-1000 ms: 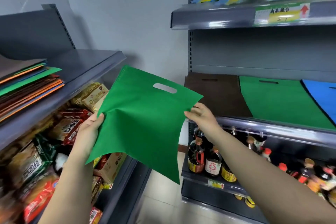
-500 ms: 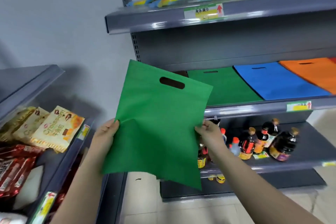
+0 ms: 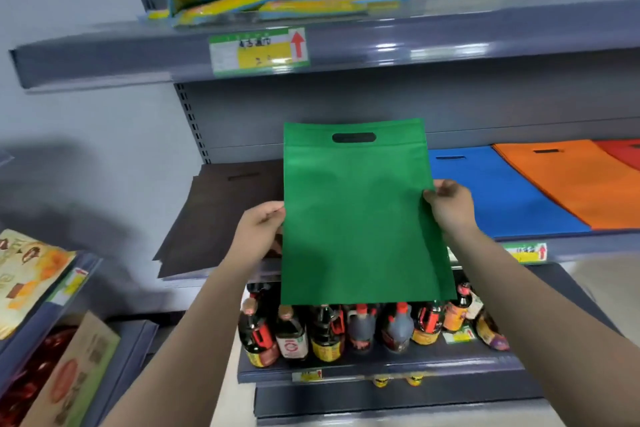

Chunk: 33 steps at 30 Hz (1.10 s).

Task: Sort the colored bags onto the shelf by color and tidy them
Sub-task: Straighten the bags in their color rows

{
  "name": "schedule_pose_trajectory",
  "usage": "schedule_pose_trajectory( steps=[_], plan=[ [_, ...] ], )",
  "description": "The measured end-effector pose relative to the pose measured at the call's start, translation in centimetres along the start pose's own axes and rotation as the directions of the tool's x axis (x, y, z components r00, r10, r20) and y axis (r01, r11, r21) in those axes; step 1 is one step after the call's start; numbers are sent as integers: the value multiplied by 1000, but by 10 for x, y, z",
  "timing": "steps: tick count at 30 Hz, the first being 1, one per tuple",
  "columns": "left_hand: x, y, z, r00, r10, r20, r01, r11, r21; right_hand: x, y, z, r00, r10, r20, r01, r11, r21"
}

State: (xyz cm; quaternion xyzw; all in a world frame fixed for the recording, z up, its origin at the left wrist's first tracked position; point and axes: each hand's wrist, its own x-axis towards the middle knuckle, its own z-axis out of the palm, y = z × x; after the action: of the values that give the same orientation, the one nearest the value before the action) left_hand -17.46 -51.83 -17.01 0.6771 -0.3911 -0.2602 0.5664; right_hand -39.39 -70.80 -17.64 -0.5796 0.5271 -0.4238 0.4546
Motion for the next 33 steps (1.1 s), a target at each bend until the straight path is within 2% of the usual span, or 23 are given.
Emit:
schedule_pose_trajectory(
  steps=[2,4,7,9,12,14,19,21,22,24,28,31,33],
  plan=[
    [18,-2,20,999,35,-12,-34,997,75,26,-1,-5,1000,-8,5,8,999,-38],
    [34,-9,32,999,47,2,-45,954,295,49,-1,-4,1000,-11,23,12,998,-66],
    [50,-20,41,999,6,-33,17,746,666,77,4,5,998,-19,59,27,991,-129],
    [55,-26,43,995,-55,-80,97,609,787,92,6,12,995,-32,96,50,980,-193],
    [61,-42,39,984,-178,-26,110,477,872,108,10,20,992,-35,125,69,959,-273],
    [65,-51,33,981,-191,26,69,473,878,114,12,23,993,-33,116,69,945,-321],
    [75,-58,24,978,-187,94,22,538,843,114,12,29,989,-42,139,103,879,-466],
    [73,-56,26,989,-132,64,32,620,784,107,11,36,971,-145,189,231,764,-602],
    [70,-54,28,995,-88,39,28,656,754,101,8,41,946,-209,247,322,676,-663],
    [63,-44,26,1000,8,-20,10,671,742,85,-5,55,863,-318,393,505,577,-642],
    [46,-14,-8,979,160,-128,32,498,867,28,-51,104,610,-475,635,792,405,-457],
    [29,9,-46,952,259,-164,62,361,930,-17,-86,139,415,-541,732,910,248,-333],
    [5,19,-85,923,317,-219,115,316,942,-54,-108,169,284,-569,772,959,170,-228]
  ],
)
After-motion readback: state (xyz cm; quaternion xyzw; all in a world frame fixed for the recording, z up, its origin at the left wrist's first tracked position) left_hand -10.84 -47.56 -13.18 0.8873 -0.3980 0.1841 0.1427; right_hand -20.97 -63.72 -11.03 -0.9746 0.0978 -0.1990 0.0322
